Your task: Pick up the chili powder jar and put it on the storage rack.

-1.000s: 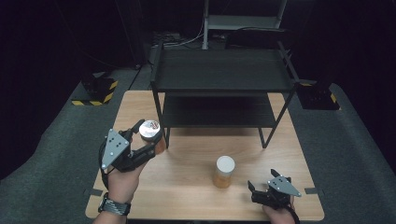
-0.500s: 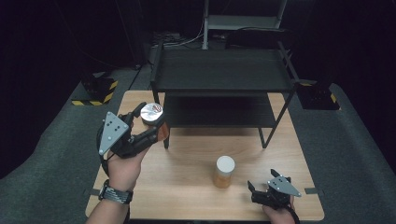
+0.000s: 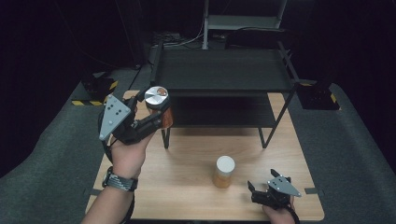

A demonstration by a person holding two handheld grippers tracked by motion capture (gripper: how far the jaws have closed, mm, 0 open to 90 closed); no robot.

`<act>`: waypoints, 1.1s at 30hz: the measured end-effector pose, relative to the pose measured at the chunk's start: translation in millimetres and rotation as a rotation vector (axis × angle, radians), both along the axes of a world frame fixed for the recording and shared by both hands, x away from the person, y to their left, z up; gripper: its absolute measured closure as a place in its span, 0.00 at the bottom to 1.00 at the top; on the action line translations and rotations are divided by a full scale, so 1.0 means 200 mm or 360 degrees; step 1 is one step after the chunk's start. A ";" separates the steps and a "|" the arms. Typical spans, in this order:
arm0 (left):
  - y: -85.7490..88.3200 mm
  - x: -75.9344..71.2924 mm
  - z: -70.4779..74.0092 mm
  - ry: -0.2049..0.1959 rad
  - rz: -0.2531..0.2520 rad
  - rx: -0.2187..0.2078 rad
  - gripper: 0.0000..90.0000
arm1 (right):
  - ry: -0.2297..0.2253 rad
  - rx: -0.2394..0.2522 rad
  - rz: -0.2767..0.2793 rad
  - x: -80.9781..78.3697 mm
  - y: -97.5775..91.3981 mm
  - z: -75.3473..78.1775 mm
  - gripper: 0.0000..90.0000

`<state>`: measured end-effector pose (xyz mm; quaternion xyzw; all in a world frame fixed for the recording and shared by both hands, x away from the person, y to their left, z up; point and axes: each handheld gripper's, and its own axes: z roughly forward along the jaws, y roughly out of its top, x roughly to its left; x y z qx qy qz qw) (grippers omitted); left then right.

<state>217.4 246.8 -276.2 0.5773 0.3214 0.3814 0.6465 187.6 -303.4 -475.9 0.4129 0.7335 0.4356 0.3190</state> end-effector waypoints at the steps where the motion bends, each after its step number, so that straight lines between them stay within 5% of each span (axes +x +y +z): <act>1: 0.00 0.00 0.01 -0.0001 0.0001 -0.0005 0.39 | 0.0000 0.0000 0.0000 0.00 0.00 0.00 0.01; 13: -0.06 0.05 0.10 -0.0067 0.0006 -0.0023 0.39 | -0.0002 -0.0003 0.0004 0.00 0.00 0.00 0.01; 33: -0.15 0.24 0.23 -0.0036 0.0054 -0.0019 0.39 | -0.0007 0.0016 0.0006 0.00 -0.01 -0.01 0.01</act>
